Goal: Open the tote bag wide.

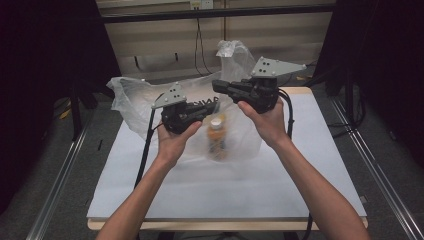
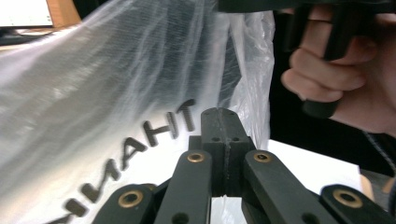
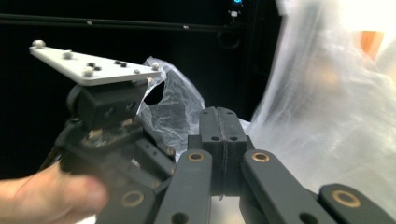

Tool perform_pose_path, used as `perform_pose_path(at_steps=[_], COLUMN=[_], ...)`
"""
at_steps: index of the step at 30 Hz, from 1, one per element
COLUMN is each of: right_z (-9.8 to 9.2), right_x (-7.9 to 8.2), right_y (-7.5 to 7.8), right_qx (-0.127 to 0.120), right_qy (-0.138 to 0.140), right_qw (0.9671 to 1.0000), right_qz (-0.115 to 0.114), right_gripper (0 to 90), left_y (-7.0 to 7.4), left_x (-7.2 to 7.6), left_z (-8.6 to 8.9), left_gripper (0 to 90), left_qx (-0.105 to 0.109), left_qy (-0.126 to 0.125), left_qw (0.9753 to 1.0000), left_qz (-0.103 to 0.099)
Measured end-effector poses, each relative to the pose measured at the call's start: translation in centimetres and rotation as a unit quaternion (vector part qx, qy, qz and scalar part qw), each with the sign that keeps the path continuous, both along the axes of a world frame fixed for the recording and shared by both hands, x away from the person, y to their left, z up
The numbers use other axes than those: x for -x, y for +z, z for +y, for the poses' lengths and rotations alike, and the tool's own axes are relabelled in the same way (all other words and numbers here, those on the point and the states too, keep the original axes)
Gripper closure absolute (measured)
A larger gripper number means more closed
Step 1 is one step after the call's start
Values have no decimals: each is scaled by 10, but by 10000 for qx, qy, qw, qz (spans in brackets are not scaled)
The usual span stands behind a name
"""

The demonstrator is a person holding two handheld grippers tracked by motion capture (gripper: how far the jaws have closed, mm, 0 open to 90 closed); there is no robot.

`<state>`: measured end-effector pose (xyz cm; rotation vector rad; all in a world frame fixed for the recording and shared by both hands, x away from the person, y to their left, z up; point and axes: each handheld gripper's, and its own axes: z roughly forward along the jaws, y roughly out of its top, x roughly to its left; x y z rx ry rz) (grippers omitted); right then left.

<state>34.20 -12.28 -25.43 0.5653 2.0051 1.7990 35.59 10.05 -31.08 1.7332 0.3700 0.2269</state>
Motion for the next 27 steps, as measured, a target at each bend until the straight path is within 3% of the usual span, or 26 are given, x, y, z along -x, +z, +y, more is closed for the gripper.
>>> perform_pose_path(at_steps=[1, 4, 5, 7, 11, 13, 16, 18, 22, 24, 27], right_z=[3, 0, -8, -10, -15, -16, -19, -19, -17, -13, -12], right_x=[-3, -8, -17, -19, -34, -37, -46, -51, -57, -56, -48], right_y=[-4, -13, -29, -34, -63, -68, -81, -83, -88, -97, -107], right_qx=[277, 492, 616, 677, 825, 867, 854, 892, 969, 1167, 1252], right_qy=[-107, -272, -485, -533, -660, -679, -771, -835, -901, -835, -709], right_qw=[9996, 9984, 9962, 9953, 9912, 9903, 9885, 9871, 9842, 9811, 9803], right_qz=[23, 111, 376, 438, 801, 845, 977, 1030, 1175, 1299, 1351], right_gripper=[900, 900, 900, 900, 900, 900, 900, 900, 900, 900, 900], left_y=[-3, -5, -6, -7, -11, -15, -33, -36, -49, -54, -58], left_x=[3, 3, 0, -2, -10, -16, -32, -35, -41, -38, -32], left_z=[-3, 2, 9, 13, 27, 31, 36, 36, 36, 35, 34], left_gripper=[900, 900, 900, 900, 900, 900, 900, 900, 900, 900, 900], left_qx=[-198, -229, -287, -349, -447, -498, -682, -756, -819, -941, -1079], left_qy=[-34, 48, 134, 227, 403, 477, 742, 788, 770, 737, 633], left_qw=[9998, 9997, 9995, 9991, 9982, 9976, 9943, 9933, 9915, 9907, 9904], left_qz=[-38, -26, -52, -46, 33, 107, 341, 371, 647, 651, 594])
